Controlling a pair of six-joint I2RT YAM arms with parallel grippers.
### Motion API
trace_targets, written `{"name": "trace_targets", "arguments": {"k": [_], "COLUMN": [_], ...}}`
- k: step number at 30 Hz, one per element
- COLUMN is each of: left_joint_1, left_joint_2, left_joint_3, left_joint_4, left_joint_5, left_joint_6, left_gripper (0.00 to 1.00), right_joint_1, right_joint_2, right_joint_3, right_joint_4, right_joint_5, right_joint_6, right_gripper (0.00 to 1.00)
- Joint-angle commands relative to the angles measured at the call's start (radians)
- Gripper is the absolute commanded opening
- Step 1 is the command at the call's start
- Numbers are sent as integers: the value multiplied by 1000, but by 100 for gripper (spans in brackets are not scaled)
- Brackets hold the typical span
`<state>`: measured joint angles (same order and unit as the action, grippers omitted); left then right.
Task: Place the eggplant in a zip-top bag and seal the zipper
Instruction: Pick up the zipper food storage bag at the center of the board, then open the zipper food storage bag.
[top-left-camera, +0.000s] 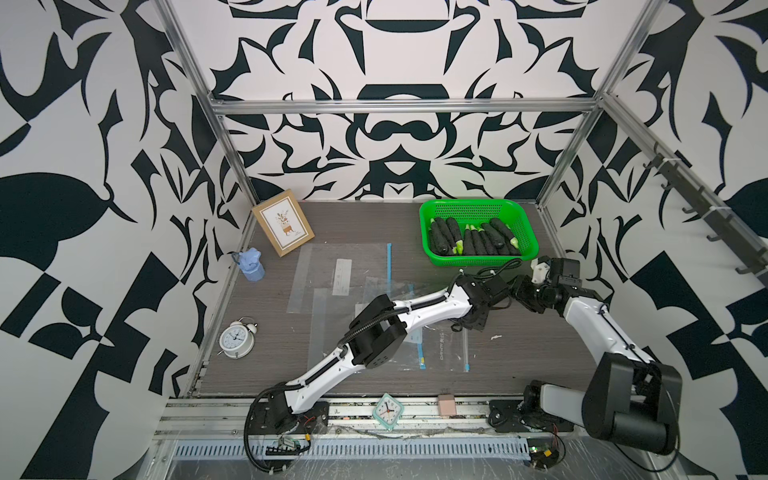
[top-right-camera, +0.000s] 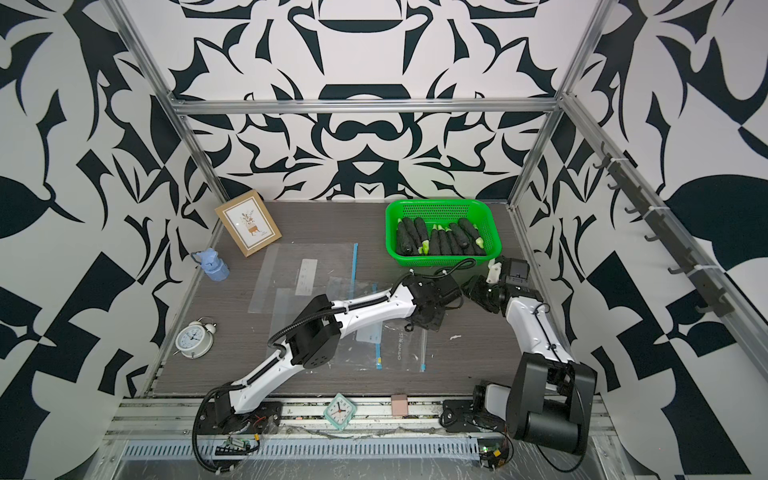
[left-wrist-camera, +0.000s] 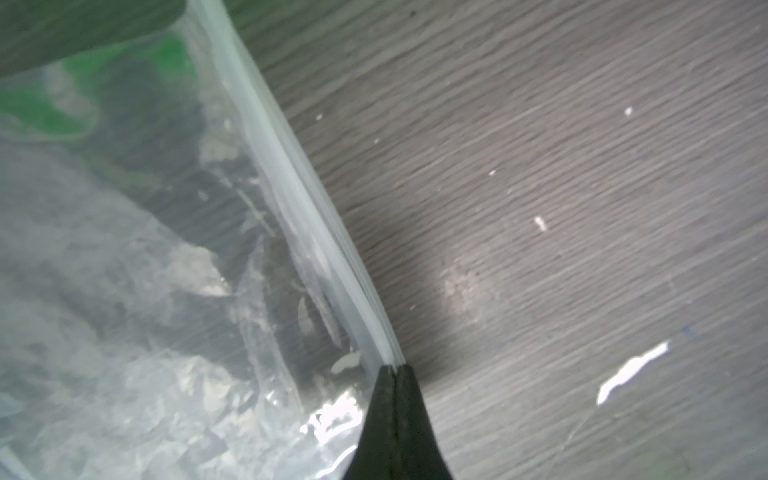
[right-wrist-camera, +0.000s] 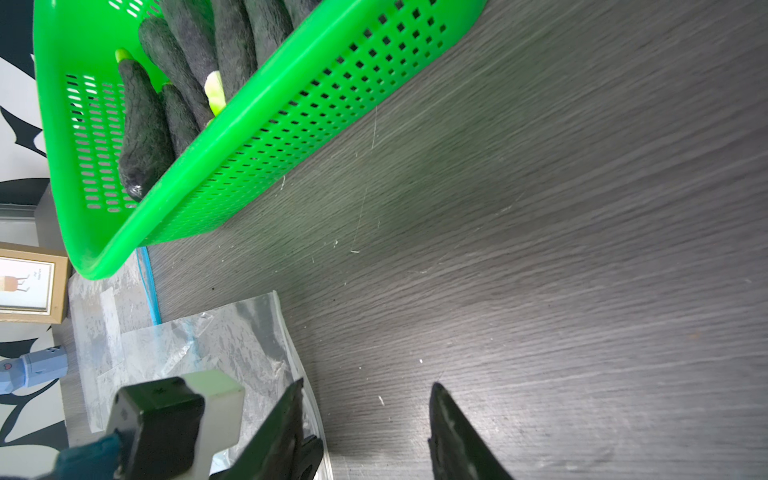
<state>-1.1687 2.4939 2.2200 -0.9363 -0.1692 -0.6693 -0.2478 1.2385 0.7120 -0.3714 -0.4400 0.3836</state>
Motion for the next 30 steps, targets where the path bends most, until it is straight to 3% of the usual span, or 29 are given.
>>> {"name": "trace_targets", "arguments": {"k": [1,14,22,30], "left_joint_1": [10,56,73,80], "left_joint_2": [-95,-291,-338,-378], "left_joint_3": [-61,-281,-320,-360], "left_joint_4": [-12,99,102,141], "left_joint_5": [-12,20,30,21], "left_joint_6": [-31,-67,-67,-70], "left_gripper": [0,0,0,0], "right_joint_1": [-3,31,258,425], "right_joint_2": [-17,-125,-196,-93], "right_joint_3": [-15,-132,-191,-217], "right_joint_4": [17,28,71,209], "right_joint_5": [-42,-199,-208,-181], "right_joint_6": [3,-15,18,80], "right_gripper": [48,40,37,31]}}
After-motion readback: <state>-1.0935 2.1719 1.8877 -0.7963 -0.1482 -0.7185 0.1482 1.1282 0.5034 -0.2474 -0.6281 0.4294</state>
